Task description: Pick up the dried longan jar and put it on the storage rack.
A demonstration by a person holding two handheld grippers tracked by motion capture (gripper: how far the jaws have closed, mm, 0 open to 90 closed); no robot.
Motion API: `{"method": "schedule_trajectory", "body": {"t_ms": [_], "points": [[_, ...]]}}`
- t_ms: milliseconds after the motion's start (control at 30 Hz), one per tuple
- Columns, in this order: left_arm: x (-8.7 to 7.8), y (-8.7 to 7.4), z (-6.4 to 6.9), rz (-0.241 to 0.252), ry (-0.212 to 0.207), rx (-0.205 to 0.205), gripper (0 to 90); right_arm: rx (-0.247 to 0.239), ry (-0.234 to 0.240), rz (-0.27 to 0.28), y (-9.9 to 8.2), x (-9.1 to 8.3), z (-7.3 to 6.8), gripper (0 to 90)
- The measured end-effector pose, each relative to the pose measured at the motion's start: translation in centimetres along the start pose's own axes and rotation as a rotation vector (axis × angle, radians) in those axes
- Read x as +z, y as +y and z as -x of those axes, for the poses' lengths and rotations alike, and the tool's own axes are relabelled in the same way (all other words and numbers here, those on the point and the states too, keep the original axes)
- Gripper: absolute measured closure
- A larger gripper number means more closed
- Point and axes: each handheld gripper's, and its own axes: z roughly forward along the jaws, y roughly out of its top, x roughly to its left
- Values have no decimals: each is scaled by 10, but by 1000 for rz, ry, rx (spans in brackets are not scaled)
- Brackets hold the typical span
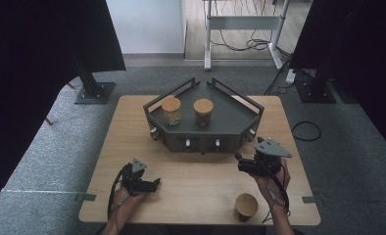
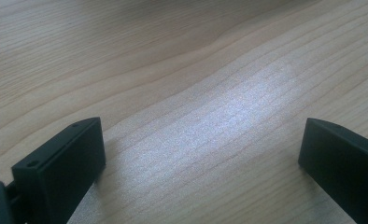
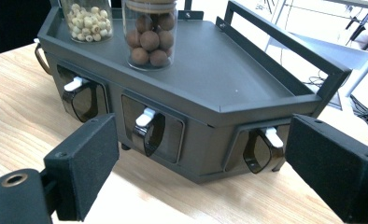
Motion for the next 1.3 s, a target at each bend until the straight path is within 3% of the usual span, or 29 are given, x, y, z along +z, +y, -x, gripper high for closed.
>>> {"method": "schedule_trajectory", "body": {"t_ms": [567, 1300], "points": [[0, 0, 0, 1, 0, 0, 1, 16, -31, -29, -27, 1, 3, 94], [0, 0, 0, 0, 0, 2, 1, 73, -54, -70, -59, 13, 7, 95]]}}
